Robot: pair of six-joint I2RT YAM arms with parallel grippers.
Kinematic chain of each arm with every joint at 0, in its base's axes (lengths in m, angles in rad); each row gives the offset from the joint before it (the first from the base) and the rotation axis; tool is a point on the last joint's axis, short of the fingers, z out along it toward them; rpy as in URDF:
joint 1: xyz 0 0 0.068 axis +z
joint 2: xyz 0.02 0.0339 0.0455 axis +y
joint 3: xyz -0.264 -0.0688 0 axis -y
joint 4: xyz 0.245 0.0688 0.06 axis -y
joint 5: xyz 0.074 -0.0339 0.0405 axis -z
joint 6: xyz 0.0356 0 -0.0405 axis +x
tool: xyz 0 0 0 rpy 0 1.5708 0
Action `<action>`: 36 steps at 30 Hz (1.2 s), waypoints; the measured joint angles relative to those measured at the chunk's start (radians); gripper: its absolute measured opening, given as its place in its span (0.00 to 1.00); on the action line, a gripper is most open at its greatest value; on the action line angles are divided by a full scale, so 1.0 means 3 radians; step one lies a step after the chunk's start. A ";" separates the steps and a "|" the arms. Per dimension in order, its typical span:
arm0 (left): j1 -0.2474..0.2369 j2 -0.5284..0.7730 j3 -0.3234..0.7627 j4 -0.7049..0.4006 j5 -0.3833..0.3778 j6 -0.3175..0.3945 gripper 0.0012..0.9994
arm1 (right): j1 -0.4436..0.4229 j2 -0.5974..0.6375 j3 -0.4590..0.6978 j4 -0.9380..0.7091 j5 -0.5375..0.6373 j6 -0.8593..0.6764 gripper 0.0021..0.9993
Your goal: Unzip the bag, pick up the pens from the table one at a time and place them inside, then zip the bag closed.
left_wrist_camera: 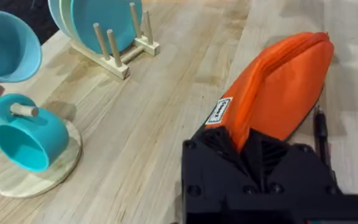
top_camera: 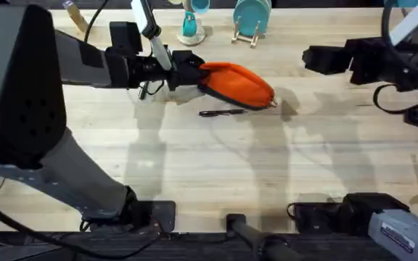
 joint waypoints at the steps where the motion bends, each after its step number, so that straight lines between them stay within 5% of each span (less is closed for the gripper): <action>1: 0.0000 0.0000 0.0000 0.0000 0.0000 0.0000 0.04 | 0.0000 0.0000 0.0000 -0.0001 0.0001 0.0000 1.00; 20: 0.0000 0.0000 0.0000 -0.0001 0.0001 0.0000 0.04 | 0.0000 0.0000 0.0000 -0.0215 -0.0004 0.0000 1.00; 25: 0.0000 0.0000 0.0000 -0.0001 0.0001 0.0000 0.04 | -0.0062 0.0000 0.0000 -0.0669 -0.0029 -0.0421 1.00; 36: 0.0000 0.0000 0.0000 -0.0001 0.0001 0.0000 0.04 | -0.0189 0.0000 0.0000 -0.0672 0.0766 -0.0875 1.00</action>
